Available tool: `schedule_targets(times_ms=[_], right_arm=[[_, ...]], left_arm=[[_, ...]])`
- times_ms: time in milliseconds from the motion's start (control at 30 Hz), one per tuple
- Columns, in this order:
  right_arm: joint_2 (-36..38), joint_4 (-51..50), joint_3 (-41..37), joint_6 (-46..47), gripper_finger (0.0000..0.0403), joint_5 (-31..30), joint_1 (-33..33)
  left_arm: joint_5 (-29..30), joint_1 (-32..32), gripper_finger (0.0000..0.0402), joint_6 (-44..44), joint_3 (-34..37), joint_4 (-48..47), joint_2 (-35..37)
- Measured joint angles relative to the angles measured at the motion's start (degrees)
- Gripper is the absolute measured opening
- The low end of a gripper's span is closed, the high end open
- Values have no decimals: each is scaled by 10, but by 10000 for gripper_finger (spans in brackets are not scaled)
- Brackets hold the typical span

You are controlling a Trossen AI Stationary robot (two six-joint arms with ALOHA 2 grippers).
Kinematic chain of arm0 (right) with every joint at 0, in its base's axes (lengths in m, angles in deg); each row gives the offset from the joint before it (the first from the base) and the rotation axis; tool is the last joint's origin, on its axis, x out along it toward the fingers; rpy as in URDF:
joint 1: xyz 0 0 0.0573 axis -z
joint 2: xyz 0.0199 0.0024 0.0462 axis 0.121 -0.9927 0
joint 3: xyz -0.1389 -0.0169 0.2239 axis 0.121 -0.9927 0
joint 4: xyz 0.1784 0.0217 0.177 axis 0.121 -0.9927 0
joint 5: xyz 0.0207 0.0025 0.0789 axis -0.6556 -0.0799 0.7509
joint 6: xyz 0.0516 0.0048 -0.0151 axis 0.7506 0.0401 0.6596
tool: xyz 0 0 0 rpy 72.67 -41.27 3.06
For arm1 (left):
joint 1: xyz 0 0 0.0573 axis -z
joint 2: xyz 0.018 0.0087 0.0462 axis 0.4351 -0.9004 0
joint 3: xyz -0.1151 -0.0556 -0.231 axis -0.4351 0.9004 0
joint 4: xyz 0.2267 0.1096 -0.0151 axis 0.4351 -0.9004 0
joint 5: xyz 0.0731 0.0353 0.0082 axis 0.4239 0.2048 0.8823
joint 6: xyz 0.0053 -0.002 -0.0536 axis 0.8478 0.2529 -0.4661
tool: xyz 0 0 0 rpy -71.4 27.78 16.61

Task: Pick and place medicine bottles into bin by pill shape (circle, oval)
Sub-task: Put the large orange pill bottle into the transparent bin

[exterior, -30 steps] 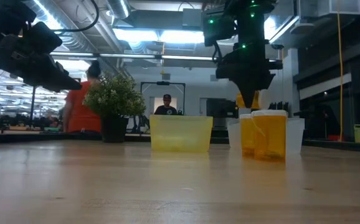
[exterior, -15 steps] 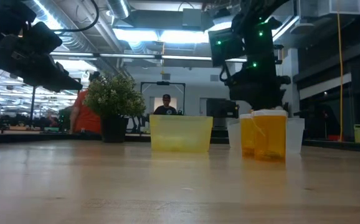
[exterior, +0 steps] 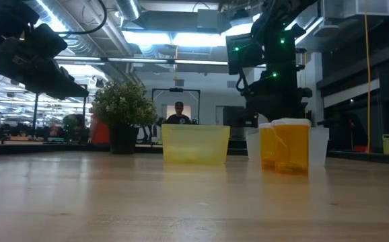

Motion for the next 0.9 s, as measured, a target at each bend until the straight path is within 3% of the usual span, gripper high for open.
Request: schedule_targets(times_ms=[500,900], right_arm=[[0,6,2,-20,225,-3,0],[0,-1,78,-57,225,-5,-18]], left_arm=[[0,0,20,0,0,0,0],[0,0,9,0,0,0,0]])
